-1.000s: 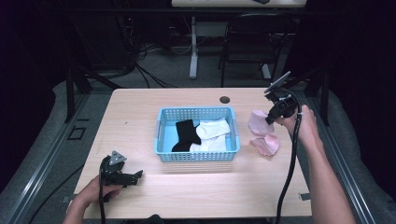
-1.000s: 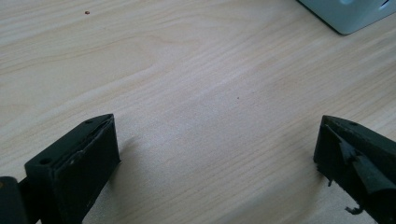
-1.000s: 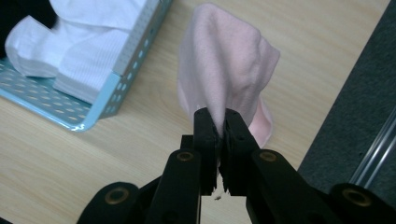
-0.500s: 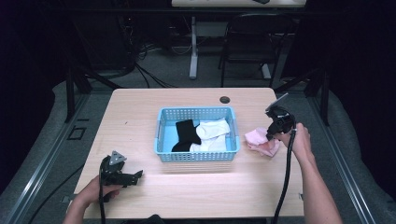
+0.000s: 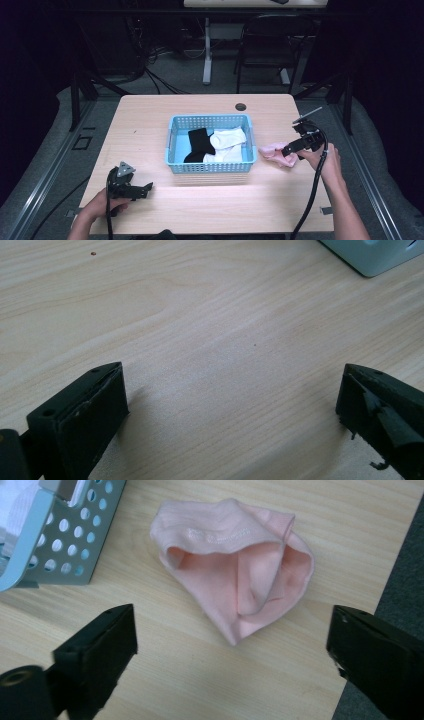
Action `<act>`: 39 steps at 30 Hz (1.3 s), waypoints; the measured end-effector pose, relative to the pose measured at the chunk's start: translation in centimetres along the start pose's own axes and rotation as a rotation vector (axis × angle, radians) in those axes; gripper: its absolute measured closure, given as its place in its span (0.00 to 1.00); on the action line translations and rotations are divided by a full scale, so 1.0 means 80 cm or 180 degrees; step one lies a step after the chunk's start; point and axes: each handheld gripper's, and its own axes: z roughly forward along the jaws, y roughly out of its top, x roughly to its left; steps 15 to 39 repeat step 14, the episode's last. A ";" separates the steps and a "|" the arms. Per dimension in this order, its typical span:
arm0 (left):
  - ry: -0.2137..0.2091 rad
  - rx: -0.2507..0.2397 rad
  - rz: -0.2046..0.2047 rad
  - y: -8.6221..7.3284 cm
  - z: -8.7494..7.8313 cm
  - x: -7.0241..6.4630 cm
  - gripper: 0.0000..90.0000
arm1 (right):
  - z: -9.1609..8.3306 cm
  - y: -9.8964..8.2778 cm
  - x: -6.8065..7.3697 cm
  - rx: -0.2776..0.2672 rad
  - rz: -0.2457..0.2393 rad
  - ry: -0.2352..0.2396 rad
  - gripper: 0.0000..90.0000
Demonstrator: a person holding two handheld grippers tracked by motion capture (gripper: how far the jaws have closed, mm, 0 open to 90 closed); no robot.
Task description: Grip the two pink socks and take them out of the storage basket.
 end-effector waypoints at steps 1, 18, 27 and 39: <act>0.0000 -0.0001 -0.0001 0.000 0.000 0.000 0.00 | 0.000 -0.006 0.003 -0.0049 -0.0006 -0.0008 0.03; 0.0000 -0.0001 -0.0001 0.000 0.000 0.000 0.00 | 0.016 -0.079 0.030 -0.0032 -0.0191 -0.0071 0.02; 0.0000 -0.0001 -0.0001 0.000 0.000 0.000 0.00 | 0.016 -0.079 0.030 -0.0032 -0.0191 -0.0071 0.02; 0.0000 -0.0001 -0.0001 0.000 0.000 0.000 0.00 | 0.016 -0.079 0.030 -0.0032 -0.0191 -0.0071 0.02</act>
